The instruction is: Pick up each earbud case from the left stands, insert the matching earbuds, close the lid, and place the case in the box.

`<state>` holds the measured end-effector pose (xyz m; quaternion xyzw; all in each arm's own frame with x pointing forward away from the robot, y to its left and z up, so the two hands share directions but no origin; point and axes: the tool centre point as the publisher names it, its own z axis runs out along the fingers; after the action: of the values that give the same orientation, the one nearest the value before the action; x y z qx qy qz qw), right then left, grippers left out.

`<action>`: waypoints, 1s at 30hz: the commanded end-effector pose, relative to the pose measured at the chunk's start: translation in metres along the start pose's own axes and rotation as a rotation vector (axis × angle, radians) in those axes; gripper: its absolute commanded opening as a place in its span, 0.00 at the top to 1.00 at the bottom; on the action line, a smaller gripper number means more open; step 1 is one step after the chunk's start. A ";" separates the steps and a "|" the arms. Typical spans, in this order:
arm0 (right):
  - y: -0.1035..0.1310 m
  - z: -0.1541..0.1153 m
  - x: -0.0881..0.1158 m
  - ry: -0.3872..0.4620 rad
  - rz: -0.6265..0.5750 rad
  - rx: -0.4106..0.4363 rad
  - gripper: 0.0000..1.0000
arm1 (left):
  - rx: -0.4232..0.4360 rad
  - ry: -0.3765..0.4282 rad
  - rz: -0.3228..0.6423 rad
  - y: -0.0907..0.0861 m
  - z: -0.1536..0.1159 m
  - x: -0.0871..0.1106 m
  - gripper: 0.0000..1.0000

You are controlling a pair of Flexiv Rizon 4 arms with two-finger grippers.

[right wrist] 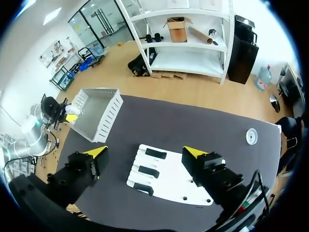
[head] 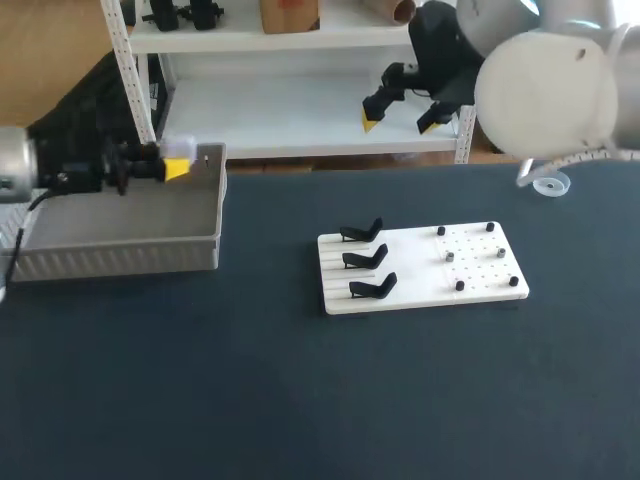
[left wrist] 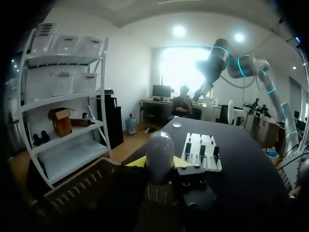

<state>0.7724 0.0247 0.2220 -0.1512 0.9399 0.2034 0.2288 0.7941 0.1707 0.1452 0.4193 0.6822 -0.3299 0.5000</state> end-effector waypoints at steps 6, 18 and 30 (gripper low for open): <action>0.001 -0.002 0.004 -0.015 0.002 0.006 0.00 | -0.079 0.017 -0.058 0.032 -0.022 0.057 1.00; 0.001 -0.002 0.004 -0.015 0.002 0.006 0.00 | -0.126 0.086 -0.159 0.043 -0.021 0.099 0.00; 0.001 -0.002 0.004 -0.015 0.002 0.006 0.00 | -0.166 0.005 -0.153 0.008 -0.040 0.058 0.00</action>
<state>0.7712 0.0244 0.2214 -0.1500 0.9391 0.2031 0.2333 0.8047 0.2266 0.0916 0.3373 0.7309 -0.3259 0.4958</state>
